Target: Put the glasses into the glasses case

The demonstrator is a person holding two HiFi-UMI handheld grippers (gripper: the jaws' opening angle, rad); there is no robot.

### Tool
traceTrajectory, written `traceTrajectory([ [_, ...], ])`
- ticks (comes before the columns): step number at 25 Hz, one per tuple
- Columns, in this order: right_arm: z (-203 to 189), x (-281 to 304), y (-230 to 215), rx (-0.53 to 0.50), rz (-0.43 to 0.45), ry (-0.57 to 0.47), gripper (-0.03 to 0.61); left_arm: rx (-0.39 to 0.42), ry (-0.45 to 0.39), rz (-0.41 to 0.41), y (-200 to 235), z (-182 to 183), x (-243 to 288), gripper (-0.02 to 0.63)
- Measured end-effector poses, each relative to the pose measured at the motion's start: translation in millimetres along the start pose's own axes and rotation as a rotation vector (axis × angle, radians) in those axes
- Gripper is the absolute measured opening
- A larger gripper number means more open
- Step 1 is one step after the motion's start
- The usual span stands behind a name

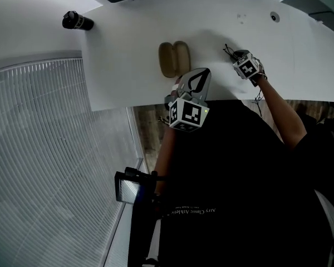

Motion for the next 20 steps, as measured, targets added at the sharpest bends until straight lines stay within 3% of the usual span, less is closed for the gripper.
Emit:
traceTrajectory([
  [4,13,-12,3,-0.009,-0.019,-0.041,0.101,-0.008,-0.001,-0.012,3,-2,0,0.008],
  [10,71,-49,17,0.113,-0.002,-0.228,0.101,-0.003,-0.007,-0.016,15,-7,-5,0.008],
  [12,107,-62,29,0.21,0.065,-0.335,0.101,-0.013,-0.009,-0.005,23,-10,-9,0.008],
  [16,183,-74,69,0.448,0.317,-0.529,0.101,-0.049,-0.01,0.029,42,-22,-21,0.008],
  [20,216,-46,104,0.707,0.504,-0.544,0.101,-0.103,0.0,0.083,63,-37,-44,0.008],
])
Point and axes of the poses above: the fingertips, and each gripper's own axes: x forward along the fingers, y to its left, z out of its top, the point moved 3 cm from there along -x, backward along the fingers, and after that the axes turned 9 degrees about z, right-handed, at the moved point
